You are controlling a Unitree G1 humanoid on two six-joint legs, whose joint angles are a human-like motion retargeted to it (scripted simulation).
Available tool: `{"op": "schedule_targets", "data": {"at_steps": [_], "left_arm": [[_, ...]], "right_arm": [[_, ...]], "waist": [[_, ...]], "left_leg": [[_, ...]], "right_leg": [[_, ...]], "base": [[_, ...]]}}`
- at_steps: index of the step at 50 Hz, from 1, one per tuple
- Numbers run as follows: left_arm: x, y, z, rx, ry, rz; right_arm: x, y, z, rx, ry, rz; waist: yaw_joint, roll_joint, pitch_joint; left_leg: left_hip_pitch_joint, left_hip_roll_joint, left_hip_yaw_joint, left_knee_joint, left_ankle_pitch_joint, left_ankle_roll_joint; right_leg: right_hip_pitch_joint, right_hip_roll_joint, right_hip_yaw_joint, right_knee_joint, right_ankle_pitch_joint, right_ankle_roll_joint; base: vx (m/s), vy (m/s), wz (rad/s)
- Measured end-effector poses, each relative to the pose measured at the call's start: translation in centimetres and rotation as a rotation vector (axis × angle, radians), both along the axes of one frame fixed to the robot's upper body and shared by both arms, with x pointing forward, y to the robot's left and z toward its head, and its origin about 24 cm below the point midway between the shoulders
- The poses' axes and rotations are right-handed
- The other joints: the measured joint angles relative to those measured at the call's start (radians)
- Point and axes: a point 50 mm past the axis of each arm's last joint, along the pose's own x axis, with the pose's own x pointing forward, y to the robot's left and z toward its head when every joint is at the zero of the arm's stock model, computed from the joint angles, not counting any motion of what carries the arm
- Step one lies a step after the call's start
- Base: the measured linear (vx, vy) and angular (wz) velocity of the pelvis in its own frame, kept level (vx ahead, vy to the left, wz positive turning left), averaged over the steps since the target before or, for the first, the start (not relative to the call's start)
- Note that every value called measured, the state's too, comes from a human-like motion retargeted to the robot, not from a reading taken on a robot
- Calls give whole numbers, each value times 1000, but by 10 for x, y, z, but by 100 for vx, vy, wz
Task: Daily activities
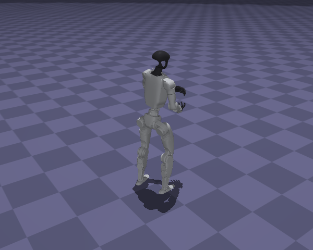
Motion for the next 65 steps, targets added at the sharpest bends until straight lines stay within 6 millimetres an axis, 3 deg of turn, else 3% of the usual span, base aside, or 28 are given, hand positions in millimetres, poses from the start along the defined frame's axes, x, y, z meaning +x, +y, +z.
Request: {"op": "schedule_targets", "data": {"at_steps": [10,15,36,52,65], "left_arm": [[-2,11,-62,-47,345,203],[-3,16,-81,-59,448,273],[-2,21,-87,-153,539,335],[-5,25,-102,-178,653,377],[-7,25,-110,-317,785,429]], "right_arm": [[-11,12,-14,-54,62,118],[-13,16,-15,-103,44,190],[-10,18,-10,-234,-45,279],[-8,27,-8,-287,-84,359],[-11,30,-9,-269,-72,384]], "waist": [[20,-9,24],[31,-14,31],[73,-15,28],[100,-5,36],[118,-21,38]], "left_leg": [[-15,0,3,12,-4,5],[-23,2,-1,17,0,7],[-44,10,-19,-7,31,4],[-54,16,-38,-15,44,1],[-51,17,-59,-15,49,-5]], "right_leg": [[-22,0,6,22,-8,-7],[-27,1,3,25,-6,-12],[-34,7,-22,-10,19,-13],[-31,11,-40,-25,25,-25],[-19,11,-55,-23,16,-31]], "base": [[0,0,0],[0,0,0],[0,0,0],[0,0,0],[0,0,0]]}}
